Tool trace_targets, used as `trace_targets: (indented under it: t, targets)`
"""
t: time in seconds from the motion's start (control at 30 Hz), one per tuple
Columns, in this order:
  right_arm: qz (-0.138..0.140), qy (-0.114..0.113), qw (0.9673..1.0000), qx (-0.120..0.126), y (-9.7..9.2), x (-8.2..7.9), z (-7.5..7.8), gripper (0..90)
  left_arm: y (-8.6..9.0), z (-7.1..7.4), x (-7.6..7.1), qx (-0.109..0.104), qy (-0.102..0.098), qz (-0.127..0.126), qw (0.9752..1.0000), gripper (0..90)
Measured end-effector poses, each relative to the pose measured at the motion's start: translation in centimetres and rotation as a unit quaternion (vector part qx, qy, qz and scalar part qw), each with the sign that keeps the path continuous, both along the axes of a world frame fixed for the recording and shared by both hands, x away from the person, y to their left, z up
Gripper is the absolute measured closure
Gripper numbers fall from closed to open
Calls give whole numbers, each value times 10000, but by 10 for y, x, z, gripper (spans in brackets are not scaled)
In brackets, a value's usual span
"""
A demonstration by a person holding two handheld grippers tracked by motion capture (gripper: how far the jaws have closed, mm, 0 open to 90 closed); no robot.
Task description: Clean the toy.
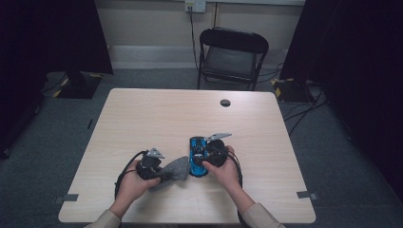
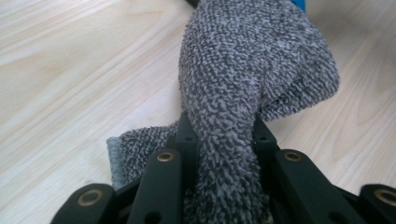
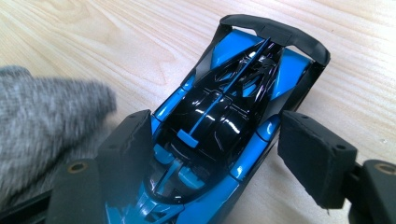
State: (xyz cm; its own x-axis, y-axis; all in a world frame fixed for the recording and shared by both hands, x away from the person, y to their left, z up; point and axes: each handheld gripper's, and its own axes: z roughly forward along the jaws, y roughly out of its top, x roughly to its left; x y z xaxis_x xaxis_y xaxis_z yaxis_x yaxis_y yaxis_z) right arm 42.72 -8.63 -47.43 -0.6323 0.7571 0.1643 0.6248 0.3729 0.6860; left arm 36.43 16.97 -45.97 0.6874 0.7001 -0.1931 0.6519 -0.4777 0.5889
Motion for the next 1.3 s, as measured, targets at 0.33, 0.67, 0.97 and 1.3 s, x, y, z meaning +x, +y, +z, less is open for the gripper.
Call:
trace_targets:
  t: [0.33,0.67,0.97,1.3]
  targets:
    - [5,16,10000,2,-1,0,0,271,14,8,3,-107,-90,212,9997,722]
    - [-1,2,10000,81,-12,-2,0,263,20,14,22,-253,-177,451,9985,718]
    - [91,-76,9999,70,-31,-4,6,246,22,10,44,-361,-186,722,9966,711]
    - [84,-100,9999,59,-40,-3,9,240,24,11,61,-261,-226,940,9950,706]
